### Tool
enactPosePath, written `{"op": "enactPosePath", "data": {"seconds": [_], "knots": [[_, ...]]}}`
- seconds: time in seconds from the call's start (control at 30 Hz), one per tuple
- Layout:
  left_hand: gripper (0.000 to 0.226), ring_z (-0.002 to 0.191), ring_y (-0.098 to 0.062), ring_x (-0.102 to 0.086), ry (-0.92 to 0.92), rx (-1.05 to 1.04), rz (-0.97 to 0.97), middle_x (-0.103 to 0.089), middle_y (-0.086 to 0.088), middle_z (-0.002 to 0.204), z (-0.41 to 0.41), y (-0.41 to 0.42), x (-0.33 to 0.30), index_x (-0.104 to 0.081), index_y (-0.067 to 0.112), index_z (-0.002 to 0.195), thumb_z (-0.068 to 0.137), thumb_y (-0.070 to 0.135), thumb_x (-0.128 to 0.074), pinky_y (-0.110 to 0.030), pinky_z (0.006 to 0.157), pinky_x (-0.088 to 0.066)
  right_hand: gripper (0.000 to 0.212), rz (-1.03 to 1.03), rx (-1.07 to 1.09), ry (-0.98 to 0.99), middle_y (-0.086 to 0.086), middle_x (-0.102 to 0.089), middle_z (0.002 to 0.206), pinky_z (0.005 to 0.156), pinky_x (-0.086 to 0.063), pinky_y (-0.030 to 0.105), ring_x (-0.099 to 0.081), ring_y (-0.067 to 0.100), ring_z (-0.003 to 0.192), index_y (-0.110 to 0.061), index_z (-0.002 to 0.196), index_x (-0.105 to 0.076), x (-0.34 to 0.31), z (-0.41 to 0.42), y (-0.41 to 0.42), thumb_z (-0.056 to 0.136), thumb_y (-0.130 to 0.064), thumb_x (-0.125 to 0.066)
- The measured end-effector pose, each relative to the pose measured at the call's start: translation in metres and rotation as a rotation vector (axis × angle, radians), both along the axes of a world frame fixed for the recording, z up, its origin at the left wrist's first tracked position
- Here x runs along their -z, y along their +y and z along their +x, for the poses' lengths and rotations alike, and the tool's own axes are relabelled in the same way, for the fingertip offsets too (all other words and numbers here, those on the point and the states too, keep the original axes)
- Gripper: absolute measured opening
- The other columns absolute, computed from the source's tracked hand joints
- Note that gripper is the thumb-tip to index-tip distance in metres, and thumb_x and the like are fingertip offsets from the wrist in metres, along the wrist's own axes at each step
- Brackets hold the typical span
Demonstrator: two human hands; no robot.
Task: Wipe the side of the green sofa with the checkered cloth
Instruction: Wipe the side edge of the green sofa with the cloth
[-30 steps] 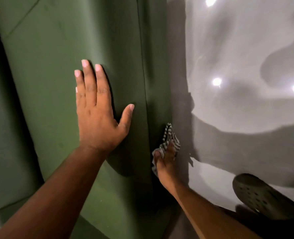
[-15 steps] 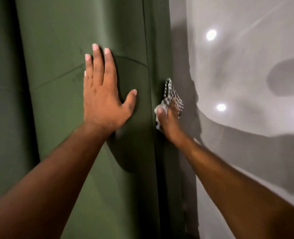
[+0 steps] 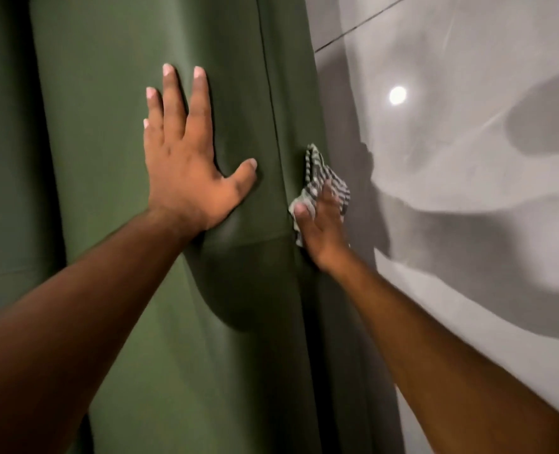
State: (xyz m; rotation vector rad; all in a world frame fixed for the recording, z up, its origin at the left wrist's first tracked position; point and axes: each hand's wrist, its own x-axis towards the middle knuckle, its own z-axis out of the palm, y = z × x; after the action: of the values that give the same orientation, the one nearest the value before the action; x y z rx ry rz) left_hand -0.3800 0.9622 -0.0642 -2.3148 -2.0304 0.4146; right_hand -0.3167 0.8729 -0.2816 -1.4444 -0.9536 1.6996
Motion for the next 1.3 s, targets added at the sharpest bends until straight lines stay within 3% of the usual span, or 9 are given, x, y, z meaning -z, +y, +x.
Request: {"op": "enactPosePath", "data": {"seconds": [0.1, 0.3, 0.53, 0.7, 0.83, 1.0, 1.1, 1.2, 1.3], "knots": [[0.108, 0.152, -0.043, 0.003, -0.001, 0.011, 0.017, 0.002, -0.018, 0.166, 0.003, 0.0, 0.002, -0.006, 0.016, 0.159, 0.073, 0.063, -0.052, -0.059, 0.119, -0.007, 0.087, 0.026, -0.008, 0.01, 0.009, -0.003, 0.165, 0.123, -0.007, 0.05, 0.0, 0.027, 0.152, -0.019, 0.154, -0.002, 0.006, -0.001, 0.021, 0.088, -0.069, -0.03], [0.106, 0.152, -0.044, 0.001, -0.005, -0.01, 0.032, 0.0, -0.019, 0.166, 0.005, -0.001, 0.002, -0.009, 0.015, 0.158, 0.073, 0.062, -0.051, -0.06, 0.118, -0.011, 0.072, -0.113, 0.001, 0.17, -0.013, 0.0, 0.163, 0.124, -0.007, 0.048, 0.002, 0.012, 0.152, -0.064, 0.138, 0.008, -0.009, -0.005, -0.123, 0.082, -0.081, -0.033], [0.103, 0.151, -0.045, -0.001, 0.04, 0.007, 0.085, -0.004, -0.023, 0.164, 0.003, -0.005, 0.016, -0.011, 0.011, 0.158, 0.078, 0.06, -0.053, -0.06, 0.119, -0.012, 0.087, -0.02, 0.019, 0.019, 0.014, -0.007, 0.164, 0.124, -0.007, 0.045, -0.005, 0.024, 0.151, -0.014, 0.154, -0.006, 0.019, -0.001, 0.054, 0.09, -0.064, -0.041], [0.101, 0.152, -0.044, -0.004, 0.025, 0.002, 0.079, -0.007, -0.024, 0.164, 0.002, -0.002, 0.012, -0.015, 0.01, 0.157, 0.077, 0.06, -0.051, -0.059, 0.12, -0.013, 0.076, -0.072, 0.018, 0.153, 0.005, -0.04, 0.146, 0.101, -0.039, 0.014, -0.046, 0.019, 0.129, -0.017, 0.154, -0.01, 0.013, 0.012, 0.19, 0.096, -0.054, -0.043], [0.101, 0.152, -0.042, -0.003, 0.025, -0.013, 0.04, -0.006, -0.022, 0.165, 0.005, -0.005, 0.014, -0.013, 0.012, 0.158, 0.077, 0.06, -0.05, -0.057, 0.121, -0.012, 0.064, -0.128, 0.01, 0.199, 0.0, -0.049, 0.134, 0.079, -0.05, 0.017, -0.06, 0.006, 0.1, -0.022, 0.152, -0.019, -0.004, 0.033, 0.222, 0.099, -0.047, -0.043], [0.1, 0.152, -0.043, -0.005, 0.072, -0.046, 0.005, -0.007, -0.02, 0.165, 0.008, -0.005, 0.01, -0.013, 0.016, 0.158, 0.077, 0.058, -0.052, -0.056, 0.121, -0.013, 0.073, -0.24, 0.034, 0.252, 0.006, -0.042, 0.152, 0.117, -0.032, 0.045, -0.041, 0.021, 0.138, -0.023, 0.148, -0.032, -0.047, 0.018, 0.099, 0.083, -0.052, -0.05], [0.099, 0.151, -0.044, -0.005, 0.062, -0.087, -0.138, -0.005, -0.018, 0.166, 0.01, 0.002, -0.014, -0.011, 0.019, 0.158, 0.075, 0.062, -0.044, -0.061, 0.118, -0.017, 0.027, -0.333, -0.016, 0.399, 0.0, -0.068, 0.098, 0.073, -0.053, 0.03, -0.064, 0.012, 0.083, -0.028, 0.118, -0.056, -0.097, 0.053, 0.059, 0.098, -0.043, -0.046], [0.095, 0.153, -0.036, -0.005, -0.001, -0.257, -0.252, -0.002, -0.009, 0.167, 0.023, -0.004, -0.044, -0.009, 0.025, 0.158, 0.076, 0.07, -0.027, -0.06, 0.12, -0.015, 0.02, -0.376, -0.067, 0.438, -0.001, -0.054, 0.061, 0.043, -0.039, 0.02, -0.048, 0.009, 0.046, -0.033, 0.095, -0.056, -0.151, 0.107, 0.046, 0.099, -0.047, -0.042], [0.094, 0.154, -0.027, 0.0, -0.163, -0.485, -0.258, 0.002, 0.001, 0.168, 0.042, -0.061, -0.084, -0.007, 0.033, 0.158, 0.077, 0.08, -0.02, -0.058, 0.12, -0.007, 0.035, -0.355, -0.142, 0.386, 0.011, -0.071, 0.091, 0.079, -0.058, 0.042, -0.069, 0.016, 0.085, -0.035, 0.111, -0.058, -0.214, 0.149, 0.035, 0.088, -0.062, -0.053]]}}
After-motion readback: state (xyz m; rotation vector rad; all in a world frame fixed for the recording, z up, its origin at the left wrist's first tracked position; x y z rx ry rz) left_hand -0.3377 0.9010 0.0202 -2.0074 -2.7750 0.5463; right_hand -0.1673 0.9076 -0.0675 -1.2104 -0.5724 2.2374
